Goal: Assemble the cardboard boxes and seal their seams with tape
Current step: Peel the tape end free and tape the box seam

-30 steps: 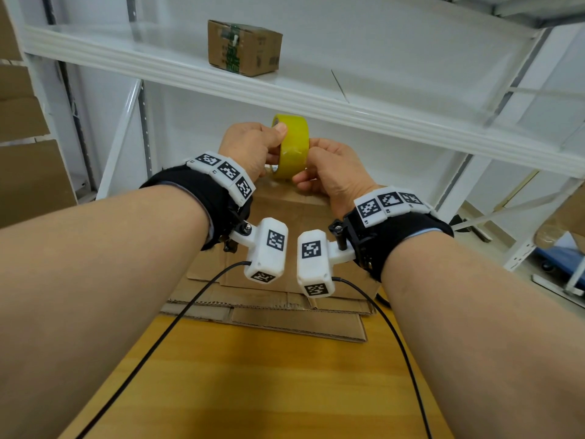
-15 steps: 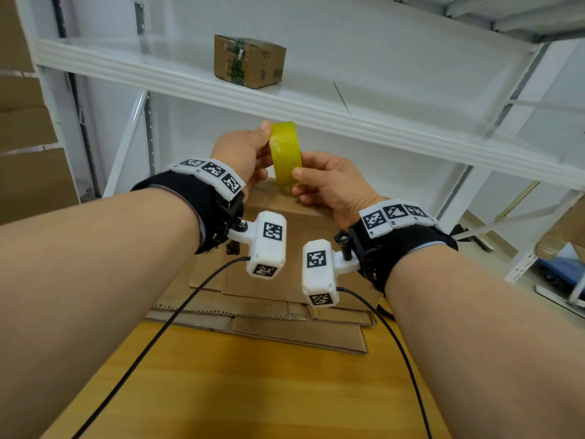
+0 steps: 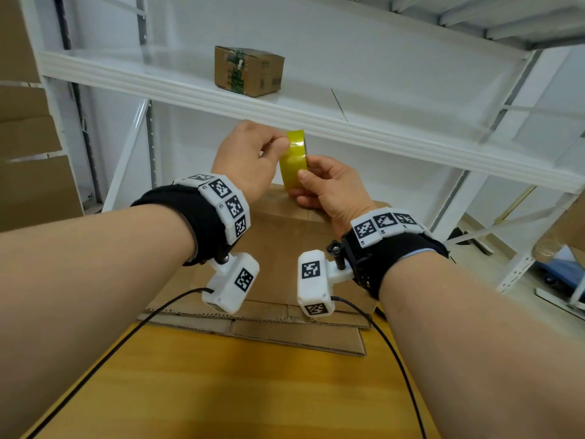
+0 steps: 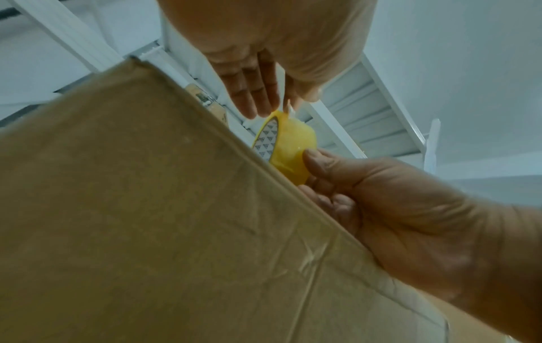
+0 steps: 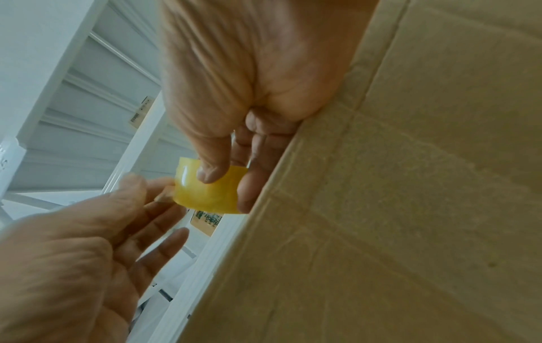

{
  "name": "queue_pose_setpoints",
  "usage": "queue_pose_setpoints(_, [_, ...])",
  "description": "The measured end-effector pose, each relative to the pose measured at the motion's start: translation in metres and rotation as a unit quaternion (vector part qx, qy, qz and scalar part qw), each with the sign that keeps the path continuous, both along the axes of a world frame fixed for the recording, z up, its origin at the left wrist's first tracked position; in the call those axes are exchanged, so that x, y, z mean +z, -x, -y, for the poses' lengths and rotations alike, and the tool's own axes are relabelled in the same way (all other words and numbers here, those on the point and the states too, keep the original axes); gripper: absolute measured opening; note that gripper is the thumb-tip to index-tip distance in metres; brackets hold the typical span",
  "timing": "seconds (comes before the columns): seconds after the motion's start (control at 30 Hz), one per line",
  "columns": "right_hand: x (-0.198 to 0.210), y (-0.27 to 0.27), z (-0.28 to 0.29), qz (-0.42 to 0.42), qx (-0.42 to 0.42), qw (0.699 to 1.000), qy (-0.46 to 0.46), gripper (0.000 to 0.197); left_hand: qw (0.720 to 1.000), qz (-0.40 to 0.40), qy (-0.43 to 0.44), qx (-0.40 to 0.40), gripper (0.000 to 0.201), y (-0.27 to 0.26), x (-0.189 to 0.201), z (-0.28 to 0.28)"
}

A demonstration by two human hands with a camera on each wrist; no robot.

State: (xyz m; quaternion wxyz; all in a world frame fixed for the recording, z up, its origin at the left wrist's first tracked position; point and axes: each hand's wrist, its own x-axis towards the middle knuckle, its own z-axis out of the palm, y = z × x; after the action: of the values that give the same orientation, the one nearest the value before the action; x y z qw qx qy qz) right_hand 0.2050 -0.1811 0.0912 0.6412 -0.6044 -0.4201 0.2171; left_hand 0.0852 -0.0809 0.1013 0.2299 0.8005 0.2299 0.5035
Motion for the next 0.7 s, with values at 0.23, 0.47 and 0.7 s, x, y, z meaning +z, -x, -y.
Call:
queue_pose_setpoints(0.23, [-0.0004, -0.0024, 0.0013, 0.013, 0.014, 1.000, 0.007, 0.030, 0.998, -0.005, -0.045, 0.043, 0.016, -0.0027, -0.0006, 0.0028])
queue_pose_setpoints(0.47, [-0.0025, -0.0045, -0.0010, 0.036, 0.013, 0.999, 0.013, 0.026, 0.998, -0.002, -0.030, 0.054, 0.007, -0.0047, 0.0006, 0.0020])
queue_pose_setpoints(0.7, [-0.0035, -0.0061, -0.0012, 0.039, 0.010, 0.999, 0.012, 0.031, 0.997, -0.017, -0.003, 0.077, 0.006, -0.0089, 0.0068, 0.0084])
